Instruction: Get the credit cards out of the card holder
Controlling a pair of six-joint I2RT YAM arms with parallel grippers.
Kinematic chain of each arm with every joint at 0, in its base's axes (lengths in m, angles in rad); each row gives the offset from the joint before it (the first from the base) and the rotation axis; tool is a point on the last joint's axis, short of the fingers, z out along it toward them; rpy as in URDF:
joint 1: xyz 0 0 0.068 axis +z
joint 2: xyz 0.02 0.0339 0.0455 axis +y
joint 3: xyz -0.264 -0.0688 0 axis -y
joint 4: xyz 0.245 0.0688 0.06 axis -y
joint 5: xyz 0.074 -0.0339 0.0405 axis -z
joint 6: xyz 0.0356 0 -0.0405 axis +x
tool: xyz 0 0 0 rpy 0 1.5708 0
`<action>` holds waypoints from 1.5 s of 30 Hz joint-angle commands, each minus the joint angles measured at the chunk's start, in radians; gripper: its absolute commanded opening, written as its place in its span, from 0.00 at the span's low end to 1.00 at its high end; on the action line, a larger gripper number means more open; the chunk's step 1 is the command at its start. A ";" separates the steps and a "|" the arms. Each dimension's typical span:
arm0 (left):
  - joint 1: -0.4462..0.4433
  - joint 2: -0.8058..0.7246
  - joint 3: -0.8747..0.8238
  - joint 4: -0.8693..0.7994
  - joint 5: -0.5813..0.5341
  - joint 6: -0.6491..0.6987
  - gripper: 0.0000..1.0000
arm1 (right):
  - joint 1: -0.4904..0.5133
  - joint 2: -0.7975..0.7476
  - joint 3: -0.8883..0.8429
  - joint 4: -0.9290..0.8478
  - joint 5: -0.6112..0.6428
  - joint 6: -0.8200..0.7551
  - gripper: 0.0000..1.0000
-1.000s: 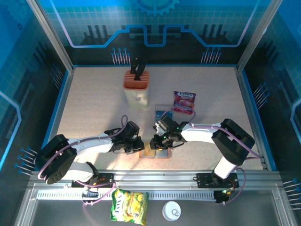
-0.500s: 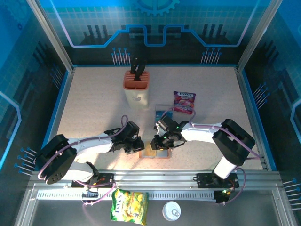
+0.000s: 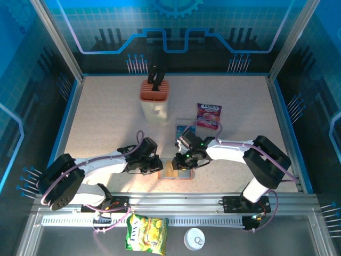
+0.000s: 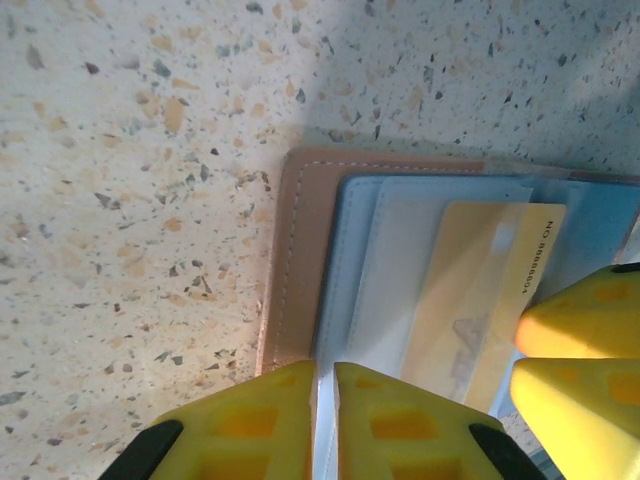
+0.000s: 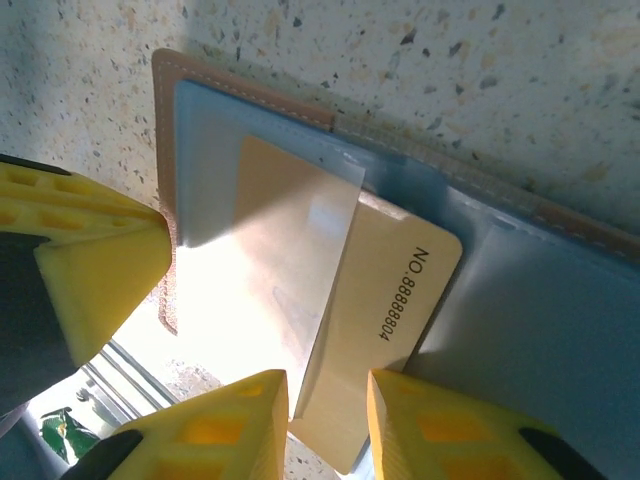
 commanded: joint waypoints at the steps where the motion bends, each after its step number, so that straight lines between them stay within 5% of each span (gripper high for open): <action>1: 0.004 -0.019 0.039 -0.029 0.011 0.030 0.12 | 0.014 -0.039 0.023 -0.029 0.010 -0.010 0.27; 33: -0.048 0.090 0.060 0.004 0.022 0.005 0.03 | -0.002 -0.076 -0.028 -0.055 0.060 0.011 0.28; 45: -0.047 0.087 0.060 -0.002 0.026 0.004 0.04 | -0.023 -0.054 -0.099 0.074 -0.020 0.062 0.28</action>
